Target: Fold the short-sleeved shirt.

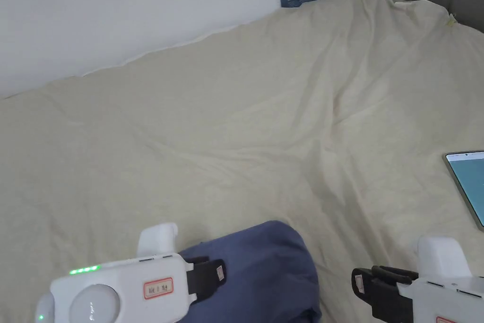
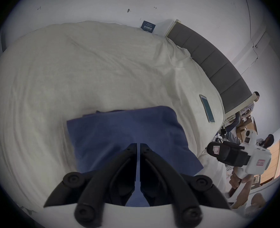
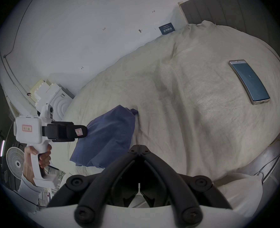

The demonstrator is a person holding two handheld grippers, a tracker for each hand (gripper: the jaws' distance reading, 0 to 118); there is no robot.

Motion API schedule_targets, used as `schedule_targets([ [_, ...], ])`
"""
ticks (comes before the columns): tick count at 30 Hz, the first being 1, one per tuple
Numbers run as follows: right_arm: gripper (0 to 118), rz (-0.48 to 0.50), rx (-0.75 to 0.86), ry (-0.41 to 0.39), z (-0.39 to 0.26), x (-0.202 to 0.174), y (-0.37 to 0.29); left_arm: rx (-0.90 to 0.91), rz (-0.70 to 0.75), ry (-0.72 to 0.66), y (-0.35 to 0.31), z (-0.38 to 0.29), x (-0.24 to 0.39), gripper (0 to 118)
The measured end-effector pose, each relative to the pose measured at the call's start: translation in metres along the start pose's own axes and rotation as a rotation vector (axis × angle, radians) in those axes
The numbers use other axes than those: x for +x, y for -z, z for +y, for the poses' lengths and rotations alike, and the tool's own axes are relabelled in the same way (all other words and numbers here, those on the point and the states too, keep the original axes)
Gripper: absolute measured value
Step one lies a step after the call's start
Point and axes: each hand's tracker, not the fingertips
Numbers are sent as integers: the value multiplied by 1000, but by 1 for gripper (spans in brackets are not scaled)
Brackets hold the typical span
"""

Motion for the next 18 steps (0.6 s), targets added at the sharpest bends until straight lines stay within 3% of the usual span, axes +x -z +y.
schedule_targets([
  [18, 0, -49, 24, 23, 3, 15, -18, -141, -200, 187, 83, -12, 100, 5],
])
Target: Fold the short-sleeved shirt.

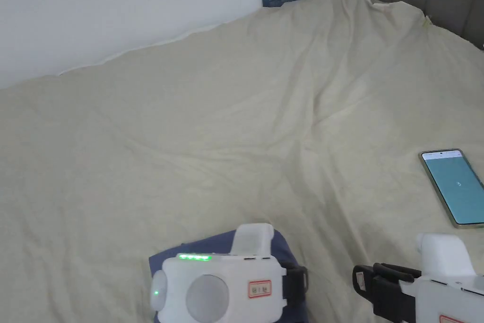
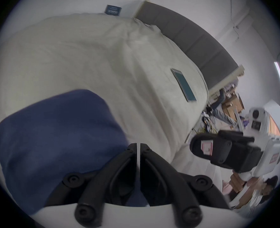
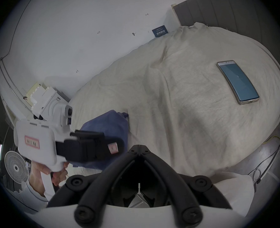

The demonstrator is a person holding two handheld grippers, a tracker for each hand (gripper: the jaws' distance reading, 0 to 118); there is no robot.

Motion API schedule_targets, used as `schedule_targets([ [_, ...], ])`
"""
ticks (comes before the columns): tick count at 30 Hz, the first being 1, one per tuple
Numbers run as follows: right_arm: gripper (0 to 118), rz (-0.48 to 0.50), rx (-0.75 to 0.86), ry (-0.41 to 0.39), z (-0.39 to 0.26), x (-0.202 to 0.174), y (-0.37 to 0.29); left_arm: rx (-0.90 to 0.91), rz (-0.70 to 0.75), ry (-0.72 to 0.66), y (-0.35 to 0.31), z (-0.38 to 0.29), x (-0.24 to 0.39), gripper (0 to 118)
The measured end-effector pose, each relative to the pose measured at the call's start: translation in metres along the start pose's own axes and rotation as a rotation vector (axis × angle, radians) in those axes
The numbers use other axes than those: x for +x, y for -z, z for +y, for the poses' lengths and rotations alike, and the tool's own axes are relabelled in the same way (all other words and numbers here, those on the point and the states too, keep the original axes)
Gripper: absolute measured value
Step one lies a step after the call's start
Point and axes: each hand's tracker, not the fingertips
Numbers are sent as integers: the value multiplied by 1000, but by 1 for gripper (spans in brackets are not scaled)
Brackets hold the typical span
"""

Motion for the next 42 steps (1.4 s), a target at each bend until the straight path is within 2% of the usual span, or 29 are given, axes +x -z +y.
schedule_targets([
  [4, 0, -10, 10, -13, 6, -5, -6, -2, -46, 21, -10, -12, 10, 5],
  [8, 0, 6, 15, -79, 12, -23, -5, 96, -40, -14, -57, -19, -12, 5],
  [14, 0, 80, -3, -163, 16, -66, 24, 285, 15, -230, -152, -43, -90, 5],
  [17, 0, 112, -35, -222, 14, -89, 53, 319, 79, -319, -178, -59, -121, 5],
  [18, 0, 120, -48, -265, 11, -97, 64, 323, 88, -343, -185, -65, -130, 5],
  [20, 0, 91, -82, -304, 7, -107, 89, 347, 69, -386, -194, -76, -143, 5],
  [23, 0, -37, -147, -402, -5, -113, 122, 367, 55, -477, -196, -91, -163, 5],
  [24, 0, -24, -145, -427, -11, -111, 129, 368, 62, -466, -194, -95, -166, 5],
  [27, 0, -16, -141, -410, -23, -96, 138, 325, 71, -501, -183, -99, -180, 6],
  [28, 0, 13, -110, -373, -21, -92, 135, 306, 59, -504, -178, -99, -184, 16],
  [29, 0, 22, -116, -345, -21, -88, 134, 290, 47, -518, -171, -96, -182, 37],
  [31, 0, 29, -131, -321, -17, -84, 132, 234, 11, -555, -154, -91, -188, 95],
  [32, 0, 31, -132, -326, -17, -84, 132, 237, -27, -574, -146, -89, -190, 103],
  [37, 0, 18, -137, -371, -18, -90, 132, 237, -181, -647, -120, -69, -199, 104],
  [40, 0, 20, -138, -352, -18, -90, 131, 151, -197, -639, -98, -57, -199, 104],
  [42, 0, 27, -138, -329, -18, -88, 131, 155, -224, -596, -95, -49, -190, 103],
])
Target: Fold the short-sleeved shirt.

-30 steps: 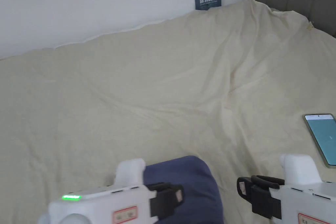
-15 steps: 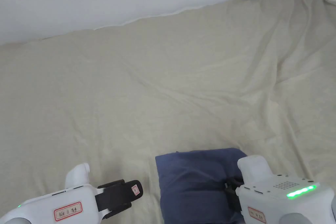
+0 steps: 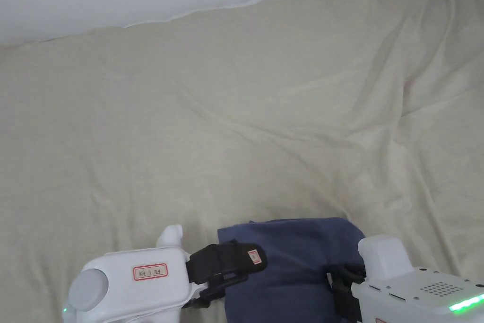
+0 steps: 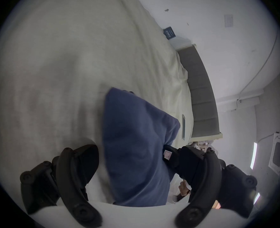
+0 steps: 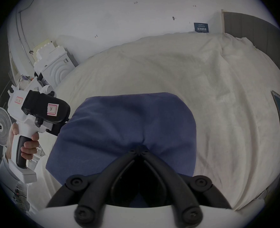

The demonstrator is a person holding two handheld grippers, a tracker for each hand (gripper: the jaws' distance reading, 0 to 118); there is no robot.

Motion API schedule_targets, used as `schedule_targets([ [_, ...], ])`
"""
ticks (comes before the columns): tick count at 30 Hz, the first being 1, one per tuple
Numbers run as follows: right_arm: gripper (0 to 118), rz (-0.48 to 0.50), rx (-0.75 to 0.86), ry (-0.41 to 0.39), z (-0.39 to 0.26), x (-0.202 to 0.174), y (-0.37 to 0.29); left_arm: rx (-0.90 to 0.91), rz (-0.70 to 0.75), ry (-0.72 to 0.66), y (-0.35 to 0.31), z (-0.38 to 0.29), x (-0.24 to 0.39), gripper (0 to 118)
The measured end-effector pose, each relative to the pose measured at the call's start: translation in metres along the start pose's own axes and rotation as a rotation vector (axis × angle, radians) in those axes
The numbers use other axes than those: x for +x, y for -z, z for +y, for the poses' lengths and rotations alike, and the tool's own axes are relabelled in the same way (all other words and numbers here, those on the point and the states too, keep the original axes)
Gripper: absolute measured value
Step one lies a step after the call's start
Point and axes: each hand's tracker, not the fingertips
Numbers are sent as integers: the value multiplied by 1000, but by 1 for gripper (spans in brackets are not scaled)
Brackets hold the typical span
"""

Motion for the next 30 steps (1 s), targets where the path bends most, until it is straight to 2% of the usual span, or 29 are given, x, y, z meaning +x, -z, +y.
schedule_targets([
  [4, 0, 16, -1, 46, 1, 3, -1, -93, -23, 11, 13, 8, 10, 102],
  [6, 0, 20, -5, 65, 2, 3, -1, -117, 33, 116, 17, 3, 18, 92],
  [7, 0, 20, -7, 67, 3, 3, -1, -106, 50, 139, 15, 5, 14, 71],
  [8, 0, 20, -8, 67, 3, 3, -2, -103, 63, 163, 12, 6, 12, 31],
  [9, 0, 15, -11, 66, 5, 2, -3, -70, 120, 89, 8, 7, 7, 24],
  [11, 0, 19, -18, 65, 7, -1, -5, -99, 17, -49, 13, 9, -4, 24],
  [14, 0, -6, -33, 26, 14, -13, -11, -90, 47, 78, 4, 8, 9, 24],
  [19, 0, 55, 35, 79, 26, -22, -38, -85, 86, 102, -30, 11, -10, 24],
  [23, 0, 13, 53, 29, 33, -36, -49, 4, 181, 89, -91, 9, -33, 24],
  [25, 0, 5, 50, 32, 34, -44, -49, 28, 241, 88, -128, 14, -52, 24],
  [28, 0, 51, 56, 95, 35, -51, -45, 80, 404, 102, -188, 29, -78, 24],
  [30, 0, 53, 50, 103, 38, -54, -36, 112, 575, 106, -228, 39, -94, 24],
])
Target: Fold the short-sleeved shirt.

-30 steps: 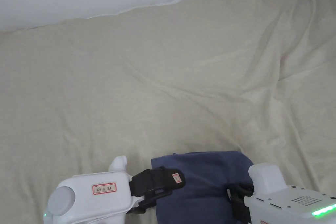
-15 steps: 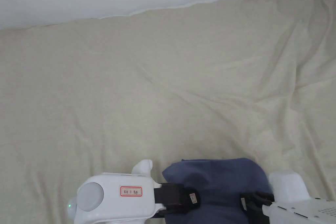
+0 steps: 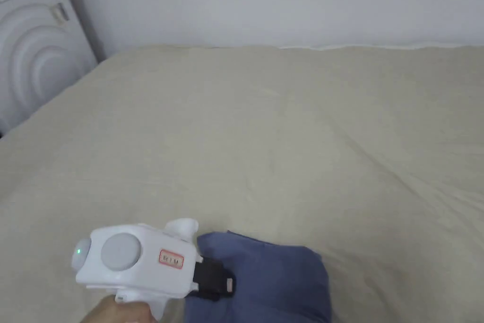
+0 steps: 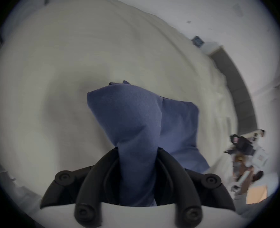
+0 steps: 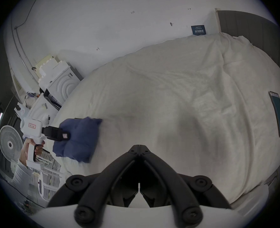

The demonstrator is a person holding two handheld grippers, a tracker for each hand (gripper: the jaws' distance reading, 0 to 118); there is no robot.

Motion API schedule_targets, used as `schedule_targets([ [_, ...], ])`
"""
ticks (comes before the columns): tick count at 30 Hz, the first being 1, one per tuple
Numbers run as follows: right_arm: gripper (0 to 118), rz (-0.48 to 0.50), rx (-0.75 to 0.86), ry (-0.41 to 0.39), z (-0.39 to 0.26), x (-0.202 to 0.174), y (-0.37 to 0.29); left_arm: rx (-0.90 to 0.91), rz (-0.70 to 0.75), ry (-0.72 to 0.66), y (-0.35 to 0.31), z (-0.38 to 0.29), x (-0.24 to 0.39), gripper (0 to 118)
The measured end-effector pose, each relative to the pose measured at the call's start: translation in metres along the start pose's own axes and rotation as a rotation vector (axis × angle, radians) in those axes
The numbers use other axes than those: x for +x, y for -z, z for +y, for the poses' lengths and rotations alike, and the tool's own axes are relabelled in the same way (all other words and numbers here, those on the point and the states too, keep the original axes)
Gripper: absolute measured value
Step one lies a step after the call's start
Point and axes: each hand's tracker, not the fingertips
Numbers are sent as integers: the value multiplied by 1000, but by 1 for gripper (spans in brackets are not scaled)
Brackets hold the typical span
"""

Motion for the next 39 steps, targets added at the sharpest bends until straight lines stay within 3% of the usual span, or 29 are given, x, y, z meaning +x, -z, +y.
schedule_targets([
  [9, 0, -21, -16, -34, 13, -33, 26, 44, 529, 59, -43, 54, -134, 24],
  [11, 0, -9, -25, -53, 14, -50, 32, 39, 605, 125, -44, 61, -158, 24],
  [15, 0, 4, -42, -94, 12, -80, 43, 64, 745, 70, -49, 72, -198, 24],
  [17, 0, 8, -54, -110, 9, -90, 48, 70, 831, 124, -41, 79, -222, 24],
  [21, 0, 1, -82, -152, 7, -88, 52, 150, 961, 76, -46, 80, -240, 27],
  [23, 0, -5, -93, -161, 5, -83, 56, 187, 1004, 41, -52, 81, -249, 53],
  [25, 0, 2, -101, -160, 5, -83, 60, 183, 954, -19, -60, 80, -259, 103],
  [26, 0, 3, -101, -160, 5, -84, 61, 171, 896, -69, -66, 77, -262, 111],
  [32, 0, 34, -106, -181, 4, -94, 69, 328, 907, -137, -116, 50, -237, 112],
  [35, 0, 48, -98, -203, 5, -100, 67, 399, 754, -194, -135, 25, -209, 108],
  [36, 0, 55, -93, -207, 5, -103, 66, 424, 716, -196, -139, 18, -199, 102],
  [38, 0, 67, -83, -198, 6, -103, 63, 475, 684, -180, -144, 1, -178, 69],
  [39, 0, 74, -77, -193, 6, -103, 61, 494, 673, -161, -146, -6, -164, 46],
])
